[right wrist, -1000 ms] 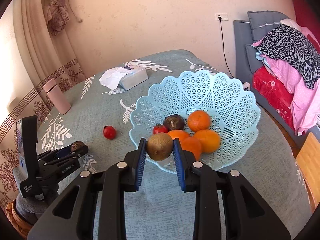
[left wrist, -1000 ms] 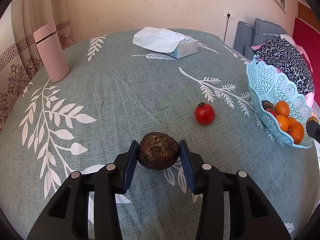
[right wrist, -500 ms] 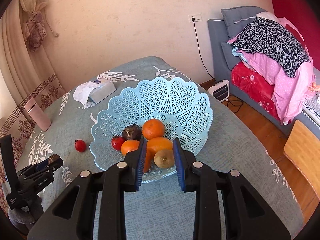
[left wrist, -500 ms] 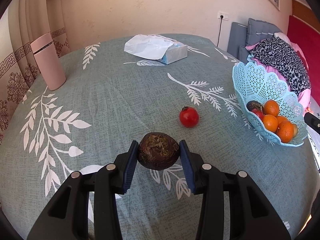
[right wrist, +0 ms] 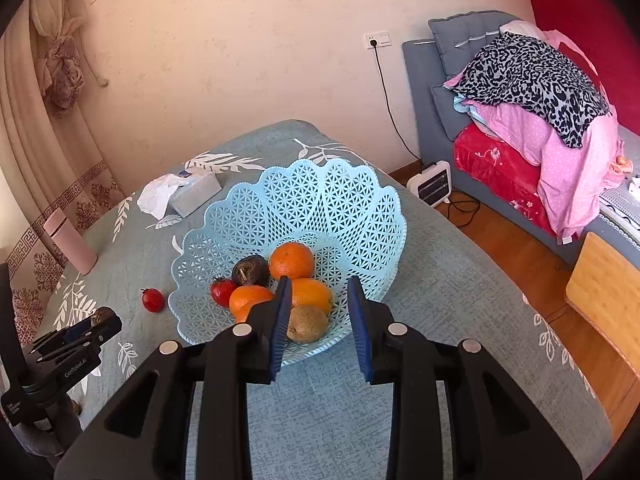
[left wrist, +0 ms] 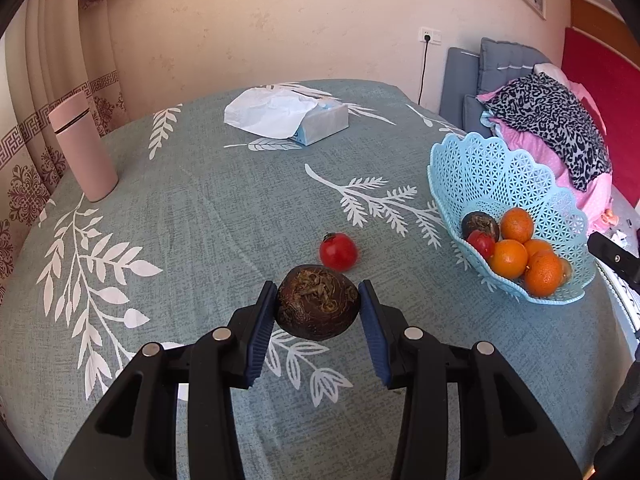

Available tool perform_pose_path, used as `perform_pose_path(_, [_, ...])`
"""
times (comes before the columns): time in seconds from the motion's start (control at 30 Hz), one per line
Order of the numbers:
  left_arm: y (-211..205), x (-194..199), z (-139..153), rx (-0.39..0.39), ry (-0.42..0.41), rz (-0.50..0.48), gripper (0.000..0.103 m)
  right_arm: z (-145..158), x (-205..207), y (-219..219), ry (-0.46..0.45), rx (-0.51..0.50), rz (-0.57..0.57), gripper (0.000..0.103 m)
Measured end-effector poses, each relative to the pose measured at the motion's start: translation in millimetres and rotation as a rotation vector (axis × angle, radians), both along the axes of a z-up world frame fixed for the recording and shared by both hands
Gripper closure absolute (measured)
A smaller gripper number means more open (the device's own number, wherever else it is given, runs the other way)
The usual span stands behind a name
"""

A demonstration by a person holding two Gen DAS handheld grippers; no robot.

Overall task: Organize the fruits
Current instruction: 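Carry the kiwi into the blue basket and open the right gripper while the left holds the beet, then lower the beet into the blue basket and open the left gripper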

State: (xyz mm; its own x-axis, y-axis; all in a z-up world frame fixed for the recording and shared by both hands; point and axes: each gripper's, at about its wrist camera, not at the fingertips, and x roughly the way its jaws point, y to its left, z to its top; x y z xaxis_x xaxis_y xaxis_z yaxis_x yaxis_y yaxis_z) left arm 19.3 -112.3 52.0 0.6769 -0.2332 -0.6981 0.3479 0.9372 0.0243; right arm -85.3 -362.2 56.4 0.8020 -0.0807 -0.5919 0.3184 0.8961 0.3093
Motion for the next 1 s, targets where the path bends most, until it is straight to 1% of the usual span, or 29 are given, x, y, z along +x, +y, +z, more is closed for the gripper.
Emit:
perform_pose_path(0.27, [-26,-5,8,0.014,-0.029,-0.05,0.061,-1,0,0,-0.001,-0.017,0.006,0.073])
perform_pose_path(0.63, [-57,-10,16,0.023,-0.057,-0.115,0.061,-4,0,1,0.004,-0.013,0.013,0.072])
perform_pose_path(0.87, [-78,-9,21,0.004,-0.063,-0.165,0.061,-4,0,-2,0.003,-0.006,0.003,0.072])
perform_pose_path(1.0, [-87,-4,23,-0.03,-0.044,-0.191,0.061,-3,0,-4,0.0,-0.002,0.003,0.072])
